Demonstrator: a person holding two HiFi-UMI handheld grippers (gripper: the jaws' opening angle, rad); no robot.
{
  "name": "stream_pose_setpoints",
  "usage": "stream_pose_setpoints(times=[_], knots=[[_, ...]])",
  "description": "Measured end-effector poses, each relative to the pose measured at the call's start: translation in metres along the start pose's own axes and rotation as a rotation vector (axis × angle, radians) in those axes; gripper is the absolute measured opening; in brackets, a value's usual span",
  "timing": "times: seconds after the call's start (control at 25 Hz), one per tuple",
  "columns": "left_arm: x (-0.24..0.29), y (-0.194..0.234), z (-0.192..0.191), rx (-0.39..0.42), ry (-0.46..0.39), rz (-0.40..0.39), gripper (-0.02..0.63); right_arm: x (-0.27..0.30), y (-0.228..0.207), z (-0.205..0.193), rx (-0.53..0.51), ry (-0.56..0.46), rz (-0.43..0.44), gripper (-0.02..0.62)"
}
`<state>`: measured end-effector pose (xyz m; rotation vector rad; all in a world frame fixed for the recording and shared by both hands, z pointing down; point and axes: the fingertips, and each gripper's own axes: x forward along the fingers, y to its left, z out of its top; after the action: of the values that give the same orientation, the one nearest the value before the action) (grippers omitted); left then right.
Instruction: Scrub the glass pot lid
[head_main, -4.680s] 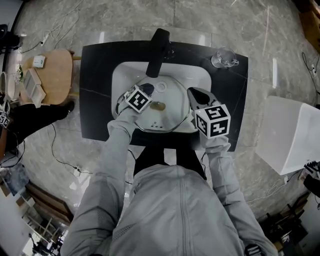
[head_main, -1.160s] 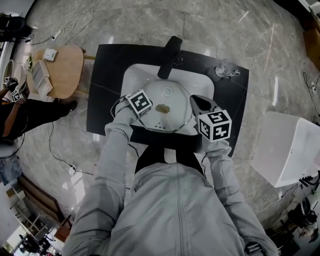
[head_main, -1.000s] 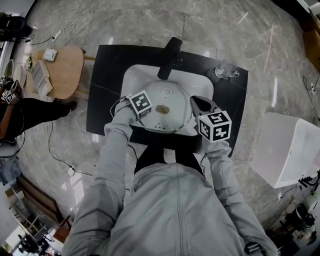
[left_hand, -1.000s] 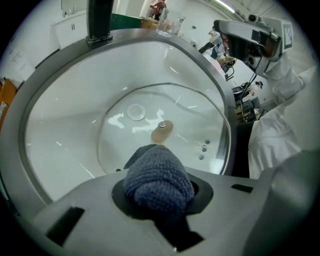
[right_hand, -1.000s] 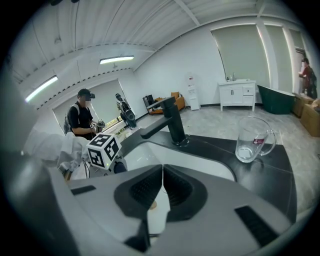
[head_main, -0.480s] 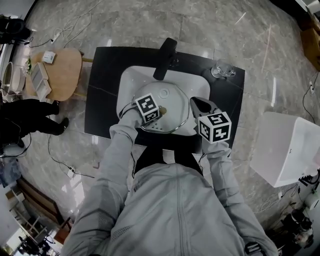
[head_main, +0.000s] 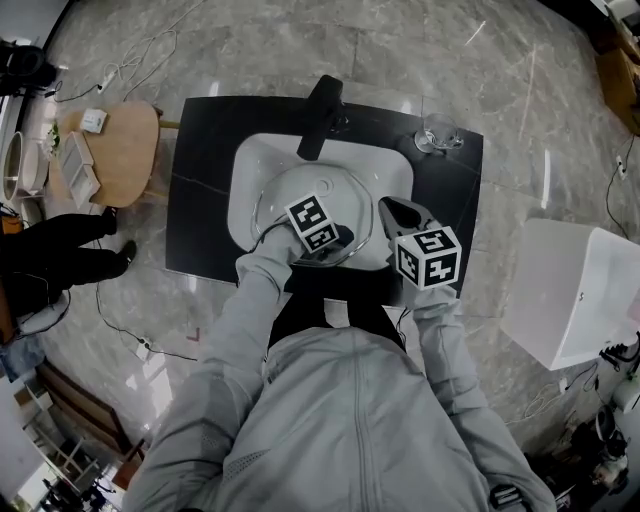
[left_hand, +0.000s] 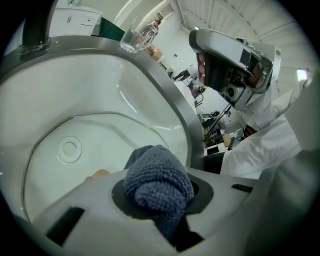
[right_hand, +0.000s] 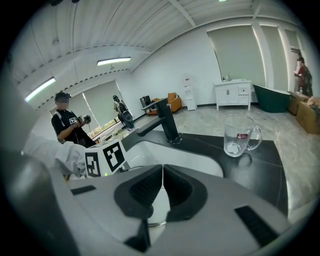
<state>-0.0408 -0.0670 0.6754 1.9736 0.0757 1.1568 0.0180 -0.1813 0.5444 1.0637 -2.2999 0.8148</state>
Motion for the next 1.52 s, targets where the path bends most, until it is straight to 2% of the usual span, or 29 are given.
stream_pose_setpoints(times=[0.16,0.56,1.08,1.32,1.52], knots=[[0.01,-0.013,0.021,-0.012,-0.101,-0.054,0.084,-0.002,0.0,-0.002,0.004,-0.001,0.0,0.03],[-0.004,-0.007,0.043,0.007,-0.265,0.022,0.084,-0.007,-0.002,0.008,-0.001,-0.022,-0.01,0.031],[-0.113,0.002,0.058,0.156,-0.559,0.31,0.084,-0.024,0.002,0.056,-0.07,-0.105,-0.042,0.031],[-0.183,0.006,0.054,0.176,-0.673,0.503,0.084,-0.038,0.011,0.094,-0.151,-0.165,-0.059,0.031],[-0.244,-0.006,0.064,0.238,-0.752,0.652,0.084,-0.061,0.025,0.135,-0.218,-0.238,-0.063,0.03]])
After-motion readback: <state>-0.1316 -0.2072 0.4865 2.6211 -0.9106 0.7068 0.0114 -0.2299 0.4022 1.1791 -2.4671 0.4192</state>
